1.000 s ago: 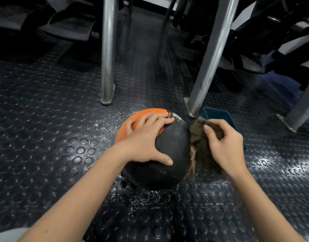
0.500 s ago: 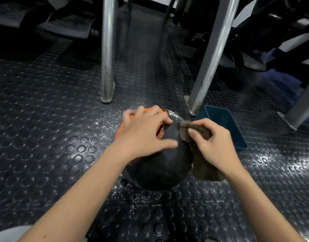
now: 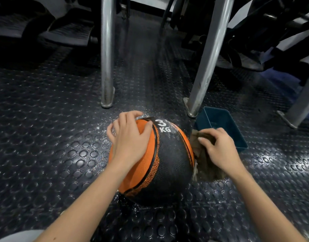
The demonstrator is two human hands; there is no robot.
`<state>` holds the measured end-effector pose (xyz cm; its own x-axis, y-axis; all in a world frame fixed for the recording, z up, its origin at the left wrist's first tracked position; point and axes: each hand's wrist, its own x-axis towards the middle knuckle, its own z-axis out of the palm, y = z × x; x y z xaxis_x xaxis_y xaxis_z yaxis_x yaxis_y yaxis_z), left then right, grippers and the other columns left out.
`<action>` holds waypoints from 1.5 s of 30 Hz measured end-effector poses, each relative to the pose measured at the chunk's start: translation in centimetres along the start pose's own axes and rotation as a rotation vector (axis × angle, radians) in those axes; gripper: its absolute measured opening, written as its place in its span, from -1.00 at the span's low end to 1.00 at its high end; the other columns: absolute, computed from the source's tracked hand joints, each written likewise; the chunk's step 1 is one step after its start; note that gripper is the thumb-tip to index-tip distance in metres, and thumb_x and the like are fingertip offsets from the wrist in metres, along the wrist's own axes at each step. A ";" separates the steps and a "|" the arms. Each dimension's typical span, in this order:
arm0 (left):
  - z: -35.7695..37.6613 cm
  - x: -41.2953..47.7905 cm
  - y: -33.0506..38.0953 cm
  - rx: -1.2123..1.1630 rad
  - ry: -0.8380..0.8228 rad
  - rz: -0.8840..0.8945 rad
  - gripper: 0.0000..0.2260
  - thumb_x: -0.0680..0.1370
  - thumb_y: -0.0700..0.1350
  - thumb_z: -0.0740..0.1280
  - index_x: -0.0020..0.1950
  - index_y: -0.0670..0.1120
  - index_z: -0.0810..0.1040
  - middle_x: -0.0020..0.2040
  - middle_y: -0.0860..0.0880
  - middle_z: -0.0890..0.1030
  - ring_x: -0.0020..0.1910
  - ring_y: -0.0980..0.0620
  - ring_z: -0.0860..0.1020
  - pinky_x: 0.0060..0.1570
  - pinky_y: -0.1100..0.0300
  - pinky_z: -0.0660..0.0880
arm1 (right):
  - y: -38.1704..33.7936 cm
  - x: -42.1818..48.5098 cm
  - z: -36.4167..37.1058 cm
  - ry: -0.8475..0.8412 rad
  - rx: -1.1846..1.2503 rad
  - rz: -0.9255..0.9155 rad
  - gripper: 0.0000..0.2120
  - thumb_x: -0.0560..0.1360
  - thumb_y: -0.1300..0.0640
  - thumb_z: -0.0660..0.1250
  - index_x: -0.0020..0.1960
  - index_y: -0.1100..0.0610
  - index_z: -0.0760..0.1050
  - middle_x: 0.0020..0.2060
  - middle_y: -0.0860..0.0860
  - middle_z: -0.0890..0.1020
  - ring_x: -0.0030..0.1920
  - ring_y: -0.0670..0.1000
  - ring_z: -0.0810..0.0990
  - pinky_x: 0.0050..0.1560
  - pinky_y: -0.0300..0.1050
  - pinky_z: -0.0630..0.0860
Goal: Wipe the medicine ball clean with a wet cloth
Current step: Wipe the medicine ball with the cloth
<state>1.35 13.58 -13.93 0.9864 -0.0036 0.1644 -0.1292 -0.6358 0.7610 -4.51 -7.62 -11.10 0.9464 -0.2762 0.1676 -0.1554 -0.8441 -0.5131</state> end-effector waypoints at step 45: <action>0.1 0.6 0.8 0.061 -0.204 0.027 -0.38 0.47 0.30 0.20 0.44 0.04 0.18 0.40 0.05 0.24 0.46 0.06 0.09 0.45 -0.13 -0.17 | -5.0 -1.4 0.7 0.097 -0.049 -0.550 -0.78 0.46 0.26 0.25 0.01 0.06 0.61 -0.04 -0.12 0.55 -0.09 0.05 0.47 -0.07 0.01 0.41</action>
<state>1.88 13.01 -13.27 0.9836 -0.1733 0.0491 -0.1554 -0.6791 0.7174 -4.92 -2.72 -9.37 0.8619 0.1720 0.4770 0.3385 -0.8955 -0.2888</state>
